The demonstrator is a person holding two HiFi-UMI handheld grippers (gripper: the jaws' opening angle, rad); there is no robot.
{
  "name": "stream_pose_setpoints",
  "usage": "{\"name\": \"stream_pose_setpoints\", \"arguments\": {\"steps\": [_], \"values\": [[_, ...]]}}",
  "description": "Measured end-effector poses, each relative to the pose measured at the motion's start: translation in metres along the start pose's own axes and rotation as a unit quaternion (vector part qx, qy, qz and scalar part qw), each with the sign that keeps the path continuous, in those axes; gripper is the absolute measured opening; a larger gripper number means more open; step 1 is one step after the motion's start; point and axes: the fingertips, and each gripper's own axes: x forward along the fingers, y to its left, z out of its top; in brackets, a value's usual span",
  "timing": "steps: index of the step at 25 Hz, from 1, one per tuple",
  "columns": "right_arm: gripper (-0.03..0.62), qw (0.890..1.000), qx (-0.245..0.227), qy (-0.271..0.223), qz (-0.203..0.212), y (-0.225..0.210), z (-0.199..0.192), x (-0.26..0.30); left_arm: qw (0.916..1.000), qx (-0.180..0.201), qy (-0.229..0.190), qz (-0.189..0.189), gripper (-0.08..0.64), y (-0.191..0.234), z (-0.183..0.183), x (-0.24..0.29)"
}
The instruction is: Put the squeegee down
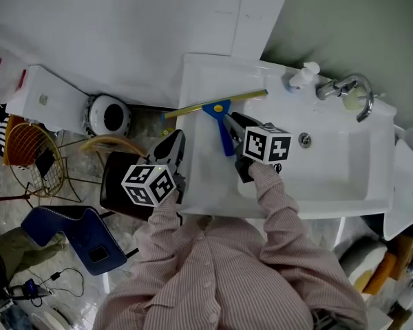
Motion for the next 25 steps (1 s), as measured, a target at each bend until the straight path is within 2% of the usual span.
{"name": "stream_pose_setpoints", "arguments": {"steps": [3, 7, 13, 18, 25], "values": [[0.050, 1.000, -0.023, -0.008, 0.000, 0.006, 0.002, -0.009, 0.9999, 0.011, -0.003, -0.009, 0.002, -0.009, 0.005, -0.002], [0.014, 0.999, -0.047, -0.020, 0.003, 0.017, 0.007, -0.024, 0.9993, 0.031, -0.009, -0.020, 0.002, -0.021, 0.012, -0.008], [0.006, 0.997, -0.059, -0.046, 0.013, 0.029, 0.015, -0.047, 0.9979, 0.053, -0.023, -0.031, 0.002, -0.036, 0.025, -0.018], [0.006, 0.995, -0.057, -0.069, 0.041, 0.038, 0.021, -0.065, 0.9961, 0.072, -0.033, -0.038, 0.002, -0.046, 0.036, -0.024], [0.006, 0.989, -0.079, -0.114, 0.058, 0.049, 0.036, -0.095, 0.9927, 0.101, -0.046, -0.048, 0.002, -0.060, 0.051, -0.031]]}}
